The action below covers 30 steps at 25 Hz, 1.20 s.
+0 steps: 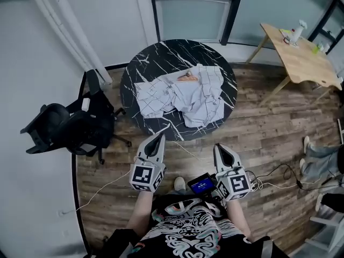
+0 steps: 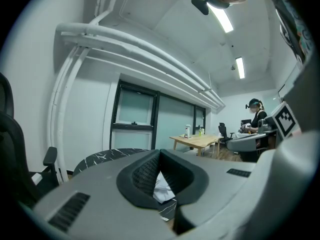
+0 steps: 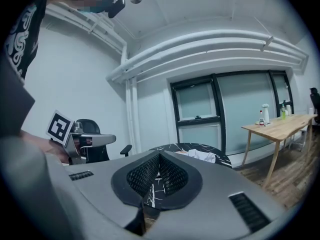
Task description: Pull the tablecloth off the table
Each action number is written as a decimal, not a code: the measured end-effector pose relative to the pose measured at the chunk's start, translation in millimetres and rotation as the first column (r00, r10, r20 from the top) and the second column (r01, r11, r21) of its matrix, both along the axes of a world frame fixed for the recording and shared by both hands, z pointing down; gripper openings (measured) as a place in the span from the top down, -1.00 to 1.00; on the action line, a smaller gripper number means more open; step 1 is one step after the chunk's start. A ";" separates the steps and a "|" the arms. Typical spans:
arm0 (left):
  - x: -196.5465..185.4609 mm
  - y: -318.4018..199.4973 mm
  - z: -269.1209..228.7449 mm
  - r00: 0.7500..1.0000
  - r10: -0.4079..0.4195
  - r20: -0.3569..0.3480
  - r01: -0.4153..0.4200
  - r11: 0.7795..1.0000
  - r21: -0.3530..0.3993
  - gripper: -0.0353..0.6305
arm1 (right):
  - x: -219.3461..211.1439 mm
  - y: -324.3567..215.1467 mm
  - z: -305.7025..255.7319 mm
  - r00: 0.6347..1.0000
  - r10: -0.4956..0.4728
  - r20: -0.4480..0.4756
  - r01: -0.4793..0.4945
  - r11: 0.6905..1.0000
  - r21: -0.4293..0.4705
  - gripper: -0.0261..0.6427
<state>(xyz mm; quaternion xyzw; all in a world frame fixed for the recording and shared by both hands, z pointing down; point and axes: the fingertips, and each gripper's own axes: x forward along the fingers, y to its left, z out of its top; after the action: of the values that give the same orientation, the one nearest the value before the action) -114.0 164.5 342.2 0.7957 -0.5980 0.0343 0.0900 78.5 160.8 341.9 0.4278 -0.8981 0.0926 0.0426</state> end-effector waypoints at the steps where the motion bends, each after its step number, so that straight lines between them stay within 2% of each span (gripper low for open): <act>1: -4.1 -6.5 0.2 1.000 -0.002 0.005 0.002 1.000 0.004 0.86 | -1.7 -6.6 0.2 1.000 0.004 0.005 -0.004 1.000 0.002 0.85; 6: -7.2 -35.4 7.6 1.000 -0.014 0.004 0.014 1.000 0.013 0.86 | -2.6 -34.3 3.7 1.000 0.000 -0.003 0.000 1.000 0.001 0.85; 10: -19.0 -58.3 5.2 0.999 -0.026 0.033 0.026 1.000 0.012 0.86 | -15.1 -58.8 5.5 1.000 -0.013 0.022 0.013 1.000 -0.001 0.85; 18: -15.6 -106.4 8.6 0.996 -0.046 0.081 0.046 0.999 0.009 0.86 | -14.1 -105.3 11.5 0.998 -0.047 0.029 0.047 0.999 -0.025 0.85; 30: -26.9 -165.1 17.7 0.990 -0.112 0.085 0.112 0.994 -0.002 0.86 | -10.0 -168.7 23.2 0.998 -0.056 0.022 0.057 0.996 -0.064 0.83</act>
<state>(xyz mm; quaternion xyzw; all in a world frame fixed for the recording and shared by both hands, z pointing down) -140.9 -0.6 360.0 0.7583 -0.6449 0.0651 0.0692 68.5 -7.9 365.1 0.3999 -0.9067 0.1247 0.0502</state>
